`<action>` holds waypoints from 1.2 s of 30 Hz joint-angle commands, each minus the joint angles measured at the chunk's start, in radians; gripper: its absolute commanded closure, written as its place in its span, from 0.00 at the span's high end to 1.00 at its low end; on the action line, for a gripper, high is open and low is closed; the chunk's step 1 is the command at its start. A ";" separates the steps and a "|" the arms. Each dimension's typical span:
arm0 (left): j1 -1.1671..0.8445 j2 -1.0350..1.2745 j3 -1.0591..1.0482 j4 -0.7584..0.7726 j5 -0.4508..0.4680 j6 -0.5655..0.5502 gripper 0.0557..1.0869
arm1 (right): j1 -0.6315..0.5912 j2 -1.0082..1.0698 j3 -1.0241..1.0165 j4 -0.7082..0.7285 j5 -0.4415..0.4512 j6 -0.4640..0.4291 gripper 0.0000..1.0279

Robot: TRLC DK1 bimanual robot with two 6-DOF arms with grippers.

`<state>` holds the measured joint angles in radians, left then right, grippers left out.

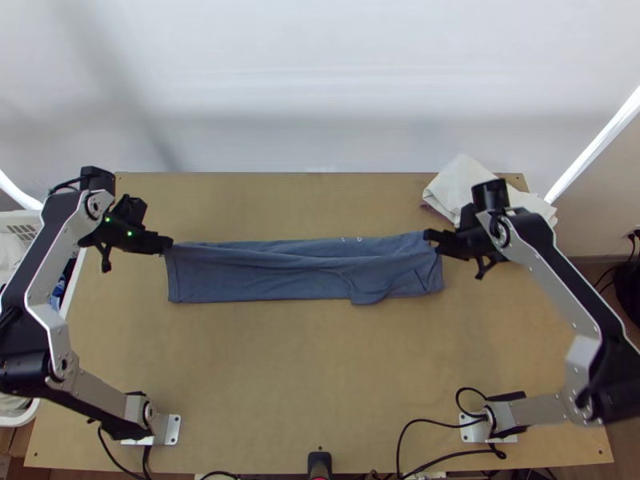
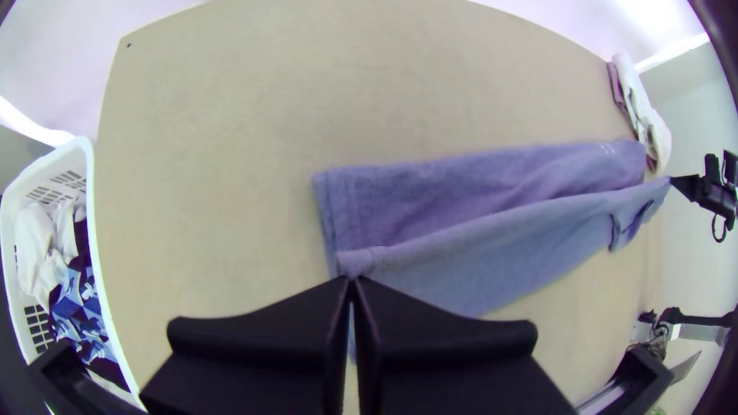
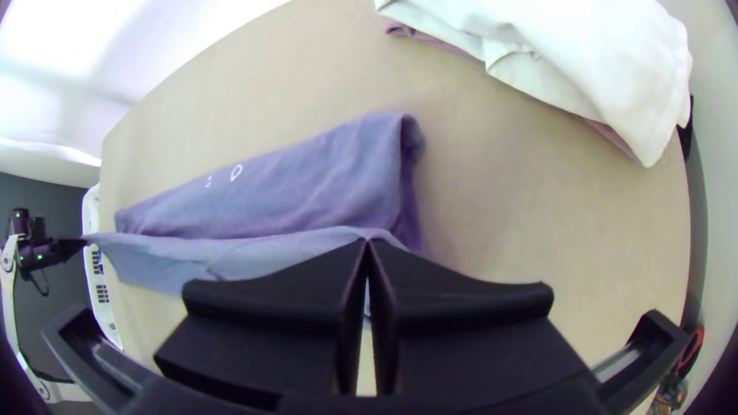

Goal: Fold the t-shirt

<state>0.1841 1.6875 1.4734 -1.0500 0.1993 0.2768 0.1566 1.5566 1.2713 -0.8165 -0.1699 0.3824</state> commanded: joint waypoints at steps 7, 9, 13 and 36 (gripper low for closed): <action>0.008 0.097 0.042 0.028 0.008 -0.059 0.04 | -0.003 0.149 0.111 0.065 0.055 0.053 0.03; 0.014 0.101 0.038 0.050 0.008 -0.070 0.04 | -0.003 0.163 0.119 0.089 0.063 0.067 0.03; 0.023 0.095 0.030 0.050 0.009 -0.071 0.71 | -0.002 0.166 0.125 0.103 0.076 0.087 0.62; 0.247 0.043 -0.223 0.044 0.454 0.251 0.95 | -0.100 -0.205 0.131 0.097 -0.247 0.317 0.96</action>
<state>0.4278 1.6936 1.3033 -1.0225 0.6373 0.4870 0.0849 1.3575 1.3746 -0.7097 -0.3447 0.5926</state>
